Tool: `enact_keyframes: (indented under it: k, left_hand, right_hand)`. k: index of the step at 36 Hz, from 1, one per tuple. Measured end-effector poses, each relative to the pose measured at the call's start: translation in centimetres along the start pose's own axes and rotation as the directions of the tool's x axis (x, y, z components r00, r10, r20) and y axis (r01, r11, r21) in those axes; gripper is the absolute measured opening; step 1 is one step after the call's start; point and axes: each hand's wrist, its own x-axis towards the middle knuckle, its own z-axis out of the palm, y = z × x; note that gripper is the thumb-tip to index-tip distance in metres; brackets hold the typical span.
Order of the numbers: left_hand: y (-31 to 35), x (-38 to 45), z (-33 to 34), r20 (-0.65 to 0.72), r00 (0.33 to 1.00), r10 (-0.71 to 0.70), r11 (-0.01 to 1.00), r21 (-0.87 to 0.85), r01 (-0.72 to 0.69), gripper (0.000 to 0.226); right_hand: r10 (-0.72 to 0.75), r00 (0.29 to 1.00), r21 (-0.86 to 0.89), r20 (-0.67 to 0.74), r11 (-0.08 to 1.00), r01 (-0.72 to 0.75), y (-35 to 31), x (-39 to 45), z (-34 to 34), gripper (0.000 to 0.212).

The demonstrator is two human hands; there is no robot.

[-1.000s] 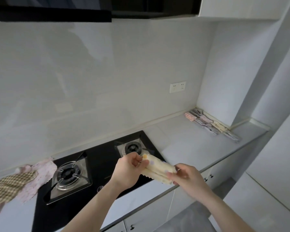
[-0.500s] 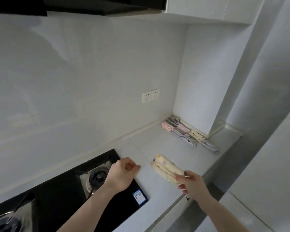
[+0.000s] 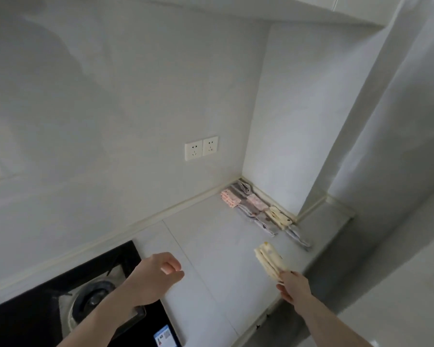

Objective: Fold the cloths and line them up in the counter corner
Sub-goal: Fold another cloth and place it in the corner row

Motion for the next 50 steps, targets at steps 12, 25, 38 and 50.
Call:
enact_keyframes:
  k: [12,25,38,50]
  left_hand:
    - [3.4,7.0,3.0,-0.054,0.991,-0.121,0.993,-0.010,0.121,0.005]
    - [6.2,11.1,6.8,-0.051,0.973,-0.227,0.973,-0.054,0.224,0.005]
    - [5.9,12.2,9.3,-0.018,0.957,-0.291,0.955,-0.066,0.289,0.006]
    - [3.7,6.0,9.5,-0.103,0.925,-0.365,0.928,-0.121,0.353,0.010]
  right_hand:
    - [0.111,0.991,-0.085,-0.072,0.989,-0.117,-4.8,16.4,-2.7,0.018]
    - [0.207,0.969,-0.309,-0.137,0.920,-0.240,-5.1,25.4,-2.7,0.032]
    - [0.056,0.947,-0.403,-0.317,0.895,-0.188,-5.7,25.3,-1.8,0.065]
    - [-0.134,0.973,-0.401,0.189,0.894,0.201,-8.6,15.1,6.0,0.051]
